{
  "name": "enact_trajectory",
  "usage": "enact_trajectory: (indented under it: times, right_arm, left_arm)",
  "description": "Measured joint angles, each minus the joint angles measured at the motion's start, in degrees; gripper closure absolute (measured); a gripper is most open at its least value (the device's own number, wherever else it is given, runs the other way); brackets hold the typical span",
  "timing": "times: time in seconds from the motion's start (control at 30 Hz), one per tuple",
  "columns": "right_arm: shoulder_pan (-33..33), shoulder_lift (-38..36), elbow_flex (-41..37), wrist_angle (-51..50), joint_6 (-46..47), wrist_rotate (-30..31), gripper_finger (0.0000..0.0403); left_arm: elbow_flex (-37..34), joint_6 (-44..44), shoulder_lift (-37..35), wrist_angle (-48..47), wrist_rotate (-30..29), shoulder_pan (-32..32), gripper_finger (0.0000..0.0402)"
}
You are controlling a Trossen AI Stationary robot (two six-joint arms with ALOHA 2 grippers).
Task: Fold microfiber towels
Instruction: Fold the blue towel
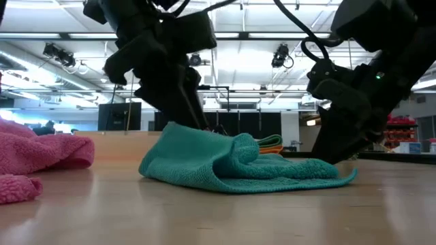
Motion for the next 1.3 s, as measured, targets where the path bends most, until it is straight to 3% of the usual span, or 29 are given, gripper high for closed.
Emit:
enact_trajectory:
  times: [0.23, 0.47, 0.63, 0.83, 1.03, 1.3]
  right_arm:
    - [0.0, 0.04, 0.0, -0.11, -1.53, 1.76, 0.0205]
    - [0.07, 0.04, 0.0, -0.41, -4.68, 2.07, 0.0205]
    - [0.0, -0.04, 0.07, -1.1, -6.11, -1.39, 0.0236]
    - [0.8, -0.62, 0.11, -2.48, -7.67, -3.21, 0.0385]
    - [1.93, -7.84, 0.02, -12.62, -6.68, -5.57, 0.0396]
    - [5.36, -23.03, 0.02, -33.07, 2.44, -3.59, 0.0399]
  left_arm:
    - [0.24, 2.02, 0.0, -2.28, 1.91, -1.24, 0.0221]
    - [1.47, 1.58, -0.11, -6.28, 4.03, -2.08, 0.0382]
    - [8.58, 1.66, -0.17, -12.35, 4.11, -2.75, 0.0388]
    - [18.88, 6.28, -0.58, -18.41, 4.07, -3.92, 0.039]
    - [23.99, 10.69, -0.57, -18.17, 3.94, -4.46, 0.0393]
    - [23.2, 14.11, -0.55, -7.06, 4.15, -3.33, 0.0393]
